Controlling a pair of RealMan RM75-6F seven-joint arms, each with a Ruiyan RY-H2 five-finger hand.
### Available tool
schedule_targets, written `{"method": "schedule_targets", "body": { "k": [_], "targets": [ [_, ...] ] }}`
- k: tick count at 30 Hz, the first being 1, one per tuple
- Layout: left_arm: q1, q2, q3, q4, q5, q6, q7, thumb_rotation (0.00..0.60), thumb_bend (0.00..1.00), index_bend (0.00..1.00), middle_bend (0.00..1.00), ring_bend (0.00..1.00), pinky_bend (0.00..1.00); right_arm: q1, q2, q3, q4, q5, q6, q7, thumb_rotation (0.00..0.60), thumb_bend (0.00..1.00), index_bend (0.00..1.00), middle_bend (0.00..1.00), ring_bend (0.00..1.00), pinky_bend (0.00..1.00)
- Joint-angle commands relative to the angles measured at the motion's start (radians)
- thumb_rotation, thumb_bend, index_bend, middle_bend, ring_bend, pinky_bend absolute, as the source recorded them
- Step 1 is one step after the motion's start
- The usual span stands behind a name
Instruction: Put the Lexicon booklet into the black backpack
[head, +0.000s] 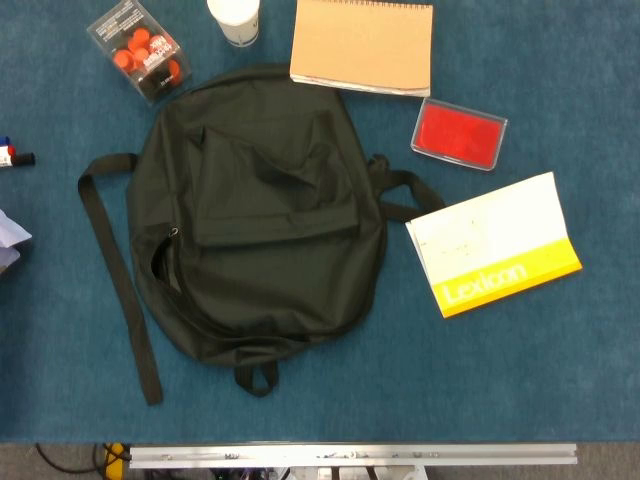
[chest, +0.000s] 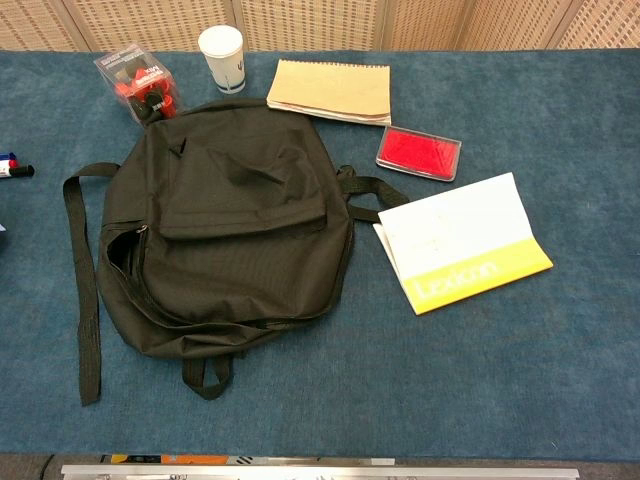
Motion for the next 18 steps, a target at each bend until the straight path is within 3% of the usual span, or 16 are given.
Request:
{"method": "schedule_targets", "body": {
  "k": [1, 18],
  "targets": [
    [0.000, 0.000, 0.001, -0.002, -0.001, -0.003, 0.003, 0.600, 0.22, 0.21, 0.17, 0.19, 0.03, 0.003, 0.001, 0.000, 0.000, -0.002, -0.003, 0.000, 0.600, 0.14, 0.30, 0.37, 0.27, 0.36],
    [0.019, 0.011, 0.007, -0.015, 0.019, 0.033, -0.003, 0.600, 0.22, 0.21, 0.17, 0.19, 0.03, 0.072, 0.036, -0.051, -0.030, -0.116, -0.107, 0.012, 0.600, 0.13, 0.30, 0.37, 0.27, 0.36]
  ]
}}
